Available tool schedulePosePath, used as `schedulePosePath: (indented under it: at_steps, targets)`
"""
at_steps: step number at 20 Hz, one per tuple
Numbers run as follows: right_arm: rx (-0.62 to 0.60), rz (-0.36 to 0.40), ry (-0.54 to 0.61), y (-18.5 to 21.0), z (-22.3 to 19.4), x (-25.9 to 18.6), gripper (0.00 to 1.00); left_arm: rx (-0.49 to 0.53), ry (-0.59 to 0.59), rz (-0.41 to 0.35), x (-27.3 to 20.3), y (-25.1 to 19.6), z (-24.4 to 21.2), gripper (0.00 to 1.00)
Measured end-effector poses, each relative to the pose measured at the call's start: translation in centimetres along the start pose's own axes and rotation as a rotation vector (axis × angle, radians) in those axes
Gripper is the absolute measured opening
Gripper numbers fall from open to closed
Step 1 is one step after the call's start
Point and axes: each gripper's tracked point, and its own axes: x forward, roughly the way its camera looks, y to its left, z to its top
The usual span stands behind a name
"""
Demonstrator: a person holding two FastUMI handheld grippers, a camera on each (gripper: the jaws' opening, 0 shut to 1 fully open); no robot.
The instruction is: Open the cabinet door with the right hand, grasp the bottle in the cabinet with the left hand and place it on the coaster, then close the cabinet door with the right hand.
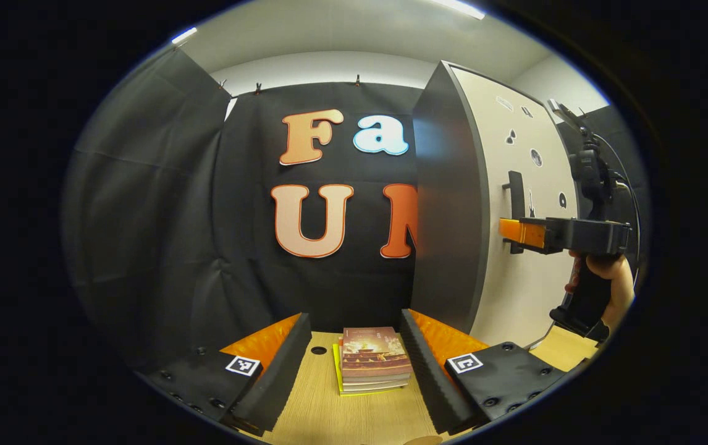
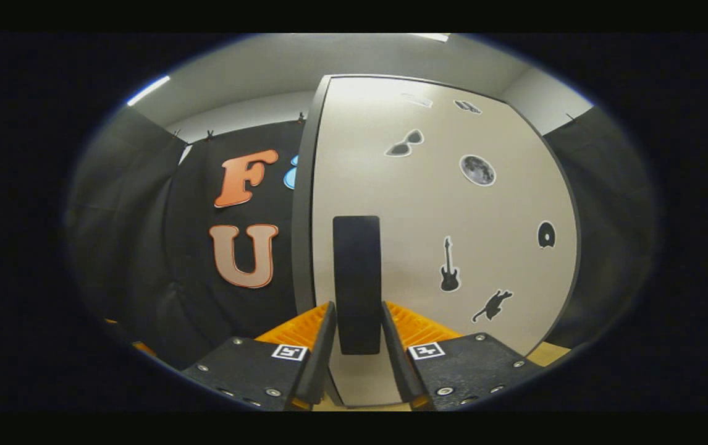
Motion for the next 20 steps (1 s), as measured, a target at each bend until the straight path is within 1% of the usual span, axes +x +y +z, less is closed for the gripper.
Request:
schedulePosePath:
  at_steps: [2,3,5,7,8,9,12,13,15,16,17,18,20]
  targets:
    - [0.014,-0.020,-0.006,0.0,0.2,0.0,0.35,0.003,0.005,-0.022,0.6,0.0,-0.3,0.95]
    - [0.021,-0.029,-0.012,0.0,0.3,0.1,0.34,0.000,0.010,-0.037,0.9,0.0,-0.5,0.95]
    - [0.037,-0.045,-0.014,-0.1,0.3,-0.1,0.28,-0.007,0.021,-0.067,1.3,0.0,-0.8,0.95]
    - [0.039,-0.039,-0.023,0.0,0.4,-0.4,0.20,-0.005,0.019,-0.075,1.7,0.1,-0.8,0.95]
    - [0.044,-0.030,-0.023,0.0,0.4,-0.5,0.22,-0.002,0.019,-0.072,1.9,0.3,-0.8,0.94]
    - [0.050,-0.021,-0.024,0.0,0.4,-0.7,0.18,-0.002,0.021,-0.072,2.1,0.3,-0.8,0.94]
    - [0.054,0.003,-0.040,0.1,1.1,-1.9,0.14,-0.013,0.035,-0.092,2.9,-0.6,-1.0,0.94]
    - [0.056,0.013,-0.043,0.1,1.3,-2.4,0.16,-0.015,0.036,-0.089,3.1,-0.7,-1.0,0.94]
    - [0.063,0.033,-0.042,-0.2,1.5,-3.4,0.11,-0.011,0.034,-0.074,3.1,-1.2,-0.6,0.94]
    - [0.064,0.043,-0.042,-0.3,1.5,-4.1,0.13,-0.007,0.029,-0.063,2.2,-1.7,-0.1,0.95]
    - [0.063,0.054,-0.043,-0.7,1.4,-5.2,0.11,-0.005,0.023,-0.051,1.4,-2.2,0.1,0.95]
    - [0.062,0.064,-0.045,-1.2,1.4,-6.6,0.13,-0.006,0.019,-0.039,0.4,-2.7,0.1,0.95]
    - [0.062,0.088,-0.050,-3.1,1.4,-10.3,0.13,-0.014,0.016,-0.019,-1.0,-4.0,-0.1,0.95]
